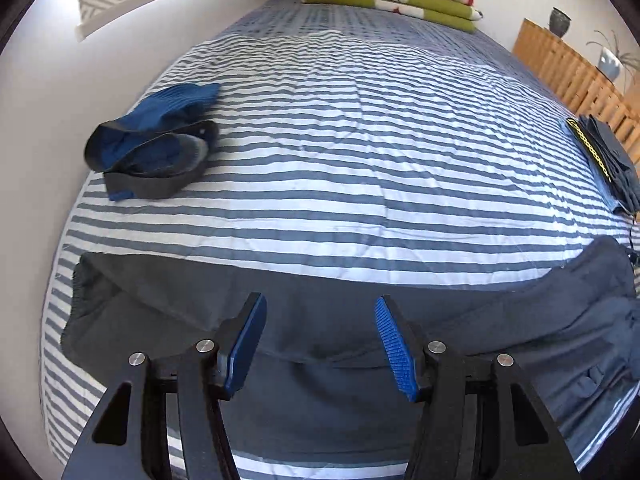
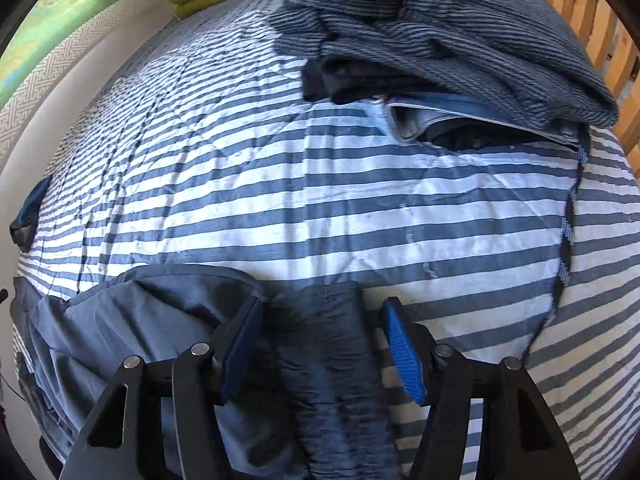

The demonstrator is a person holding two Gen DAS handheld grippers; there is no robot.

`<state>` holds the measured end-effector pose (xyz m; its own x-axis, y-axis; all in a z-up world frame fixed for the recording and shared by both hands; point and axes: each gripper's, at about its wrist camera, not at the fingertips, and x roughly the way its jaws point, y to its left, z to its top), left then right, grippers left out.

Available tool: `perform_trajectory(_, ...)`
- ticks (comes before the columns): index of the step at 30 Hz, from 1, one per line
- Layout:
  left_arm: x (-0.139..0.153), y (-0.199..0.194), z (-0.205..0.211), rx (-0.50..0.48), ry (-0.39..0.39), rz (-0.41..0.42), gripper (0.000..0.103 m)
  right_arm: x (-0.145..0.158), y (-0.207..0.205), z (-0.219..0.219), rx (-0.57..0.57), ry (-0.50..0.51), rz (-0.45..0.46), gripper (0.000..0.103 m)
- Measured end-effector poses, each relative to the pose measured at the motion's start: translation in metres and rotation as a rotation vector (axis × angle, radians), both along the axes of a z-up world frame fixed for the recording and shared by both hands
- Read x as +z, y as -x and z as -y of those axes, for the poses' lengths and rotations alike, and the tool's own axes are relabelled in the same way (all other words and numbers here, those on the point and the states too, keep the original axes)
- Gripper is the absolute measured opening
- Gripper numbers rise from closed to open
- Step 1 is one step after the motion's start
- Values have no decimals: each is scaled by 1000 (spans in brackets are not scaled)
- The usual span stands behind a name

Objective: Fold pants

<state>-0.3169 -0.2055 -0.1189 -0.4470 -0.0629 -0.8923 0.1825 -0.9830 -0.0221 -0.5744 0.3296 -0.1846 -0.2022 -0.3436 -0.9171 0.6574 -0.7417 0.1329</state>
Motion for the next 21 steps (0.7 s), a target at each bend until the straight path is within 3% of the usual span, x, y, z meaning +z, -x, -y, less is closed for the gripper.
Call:
perform_trajectory(1,-2,3,-9,-22,6,6,61,5,-9,4,21,-15,-58,39)
perform_trajectory(2,-4,8,-21,-37,14,9,61,11,-16,5,27,-24,-107,18)
perform_trajectory(3,-4,11,-29,-52,16,11,61,20,-18,2,18,-8,-126,17)
perform_trajectory(4,-4,14,-36,-69,13,8,61,31,-17,-4,-10,27,-132,9)
perform_trajectory(9,-2,16,-61,-151,-75,1,61,75,12,-48,-153,115,-204,3)
perform_trajectory(13,-23,25,-83,-220,-22,64,61,72,23,-63,-178,95,-222,0)
perform_trajectory(15,-34,34,-88,-220,1,92,61,66,28,-67,-181,109,-181,0)
perform_trajectory(18,-44,50,-91,-230,59,93,67,45,33,-61,-133,121,-39,4)
perform_trajectory(19,-46,56,-91,-229,66,97,68,39,34,-56,-121,102,-12,20)
perform_trajectory(20,-48,60,-92,-235,58,104,69,32,35,-50,-108,86,6,45)
perform_trajectory(21,-50,65,-93,-243,52,110,70,29,34,-47,-100,81,1,53)
